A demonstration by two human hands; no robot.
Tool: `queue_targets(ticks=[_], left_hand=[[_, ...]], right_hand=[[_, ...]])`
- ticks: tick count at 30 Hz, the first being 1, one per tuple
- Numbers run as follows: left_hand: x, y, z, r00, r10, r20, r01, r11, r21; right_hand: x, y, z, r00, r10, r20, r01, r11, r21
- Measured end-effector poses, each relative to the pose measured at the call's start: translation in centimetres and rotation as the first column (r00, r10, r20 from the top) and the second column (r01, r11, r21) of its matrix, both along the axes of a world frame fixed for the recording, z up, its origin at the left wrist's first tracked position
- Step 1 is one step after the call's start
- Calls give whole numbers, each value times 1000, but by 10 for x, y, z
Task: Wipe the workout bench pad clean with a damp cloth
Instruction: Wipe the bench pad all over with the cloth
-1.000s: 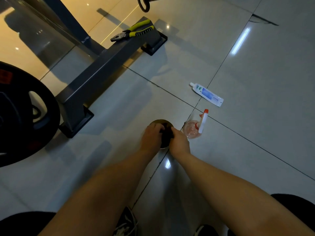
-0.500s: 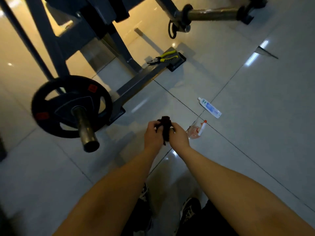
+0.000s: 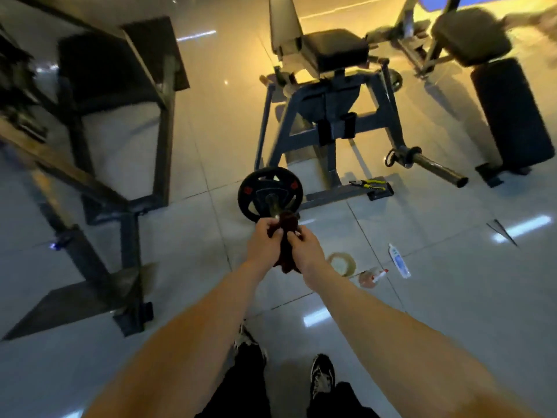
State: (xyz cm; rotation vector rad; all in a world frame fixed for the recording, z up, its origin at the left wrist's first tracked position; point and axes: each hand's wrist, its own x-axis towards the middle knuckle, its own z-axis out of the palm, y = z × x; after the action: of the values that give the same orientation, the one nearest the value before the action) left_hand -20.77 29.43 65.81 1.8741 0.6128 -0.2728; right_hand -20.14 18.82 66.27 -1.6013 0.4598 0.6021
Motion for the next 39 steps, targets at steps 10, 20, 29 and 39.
queue_targets(ticks=[10,20,29,39], left_hand=[[-115,252,106,989,38,145,-30,998,-54],[-211,525,171,964,143,226,-98,975,-199],[-194,718,188,923,311,228,-252,934,-253],[-110,930,192,976,65,207,-45,994,-97]], right_hand=[[-97,246,117,969,166,185,-162,986,-39],[-180,523,188,977,27,212,-61,986,154],[-184,728,190,956,57,289,-142,948,283],[-85,939,168,945,-38,324,-23,983,183]])
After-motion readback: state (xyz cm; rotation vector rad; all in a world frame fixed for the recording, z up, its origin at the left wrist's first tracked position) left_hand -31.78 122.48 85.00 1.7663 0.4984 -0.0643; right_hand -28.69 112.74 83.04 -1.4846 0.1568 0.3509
